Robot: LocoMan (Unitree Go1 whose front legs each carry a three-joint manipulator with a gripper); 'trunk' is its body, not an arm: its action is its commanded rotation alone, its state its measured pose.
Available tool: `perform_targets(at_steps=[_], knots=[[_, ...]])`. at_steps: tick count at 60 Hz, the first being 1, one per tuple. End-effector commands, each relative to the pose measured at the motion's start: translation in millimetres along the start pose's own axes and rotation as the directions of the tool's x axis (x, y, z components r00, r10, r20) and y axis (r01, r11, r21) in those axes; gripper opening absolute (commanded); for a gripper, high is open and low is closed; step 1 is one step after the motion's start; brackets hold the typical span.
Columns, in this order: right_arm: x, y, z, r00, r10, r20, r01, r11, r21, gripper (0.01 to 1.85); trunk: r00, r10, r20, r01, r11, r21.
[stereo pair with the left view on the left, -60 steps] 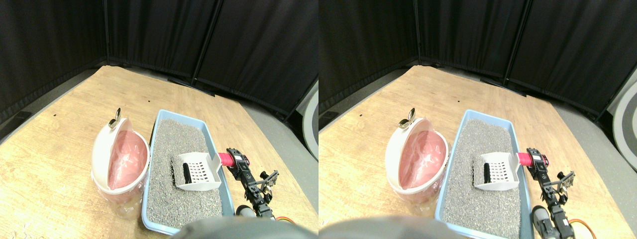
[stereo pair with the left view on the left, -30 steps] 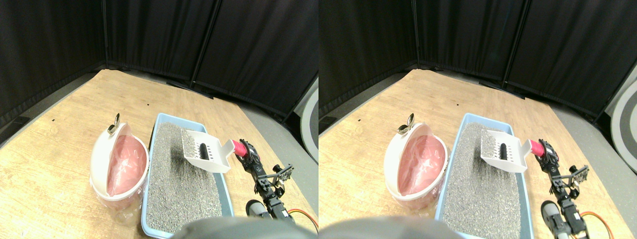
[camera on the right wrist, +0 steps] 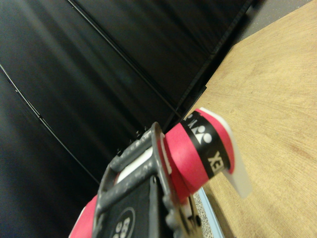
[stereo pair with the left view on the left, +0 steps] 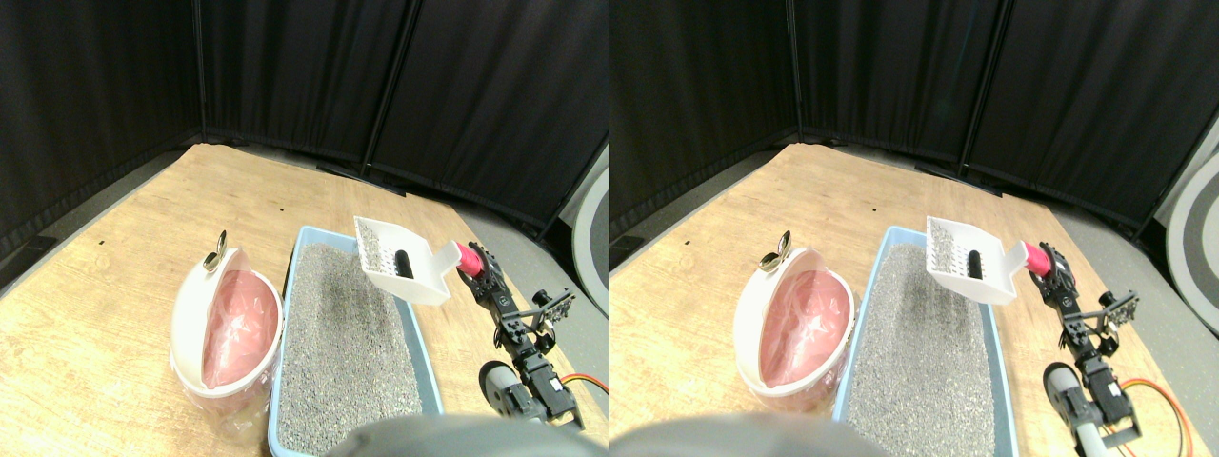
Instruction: Scoop (unimanual)
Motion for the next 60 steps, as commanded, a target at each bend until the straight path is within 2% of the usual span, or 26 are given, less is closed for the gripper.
perform_targets(at_steps=[1,5,10,13,20,25,35,48,60], knots=[[-0.4,6,6,0.997,0.011,0.075,-0.018,0.995,0.094,0.06,0.9997,0.001,0.025,-0.001,1.0000,-0.007],[-0.8,6,4,0.998,0.000,0.069,-0.012,0.986,0.163,0.06,0.9996,0.002,0.028,-0.002,1.0000,-0.008],[-1.0,6,2,0.997,-0.010,0.075,-0.003,0.985,0.174,0.06,0.9996,0.002,0.028,-0.002,1.0000,-0.008],[-1.6,6,0,0.995,-0.043,0.088,0.023,0.977,0.211,0.06,0.9996,0.002,0.029,-0.002,1.0000,-0.007],[-0.6,5,-4,0.996,-0.011,0.092,-0.013,0.967,0.253,0.06,0.9995,0.001,0.030,-0.001,1.0000,-0.004],[-1.1,6,-6,0.995,-0.036,0.096,0.008,0.961,0.276,0.06,0.9995,-0.001,0.031,0.001,1.0000,0.000],[0.4,6,-6,0.996,-0.010,0.092,-0.014,0.968,0.250,0.06,0.9996,-0.002,0.028,0.002,1.0000,0.001],[-0.5,7,-7,0.996,-0.019,0.090,-0.005,0.966,0.258,0.06,0.9997,0.000,0.025,0.000,1.0000,0.001],[-4.7,16,-2,0.998,0.033,0.061,-0.041,0.990,0.136,0.06,0.9996,0.012,0.025,-0.012,0.9999,-0.010]])
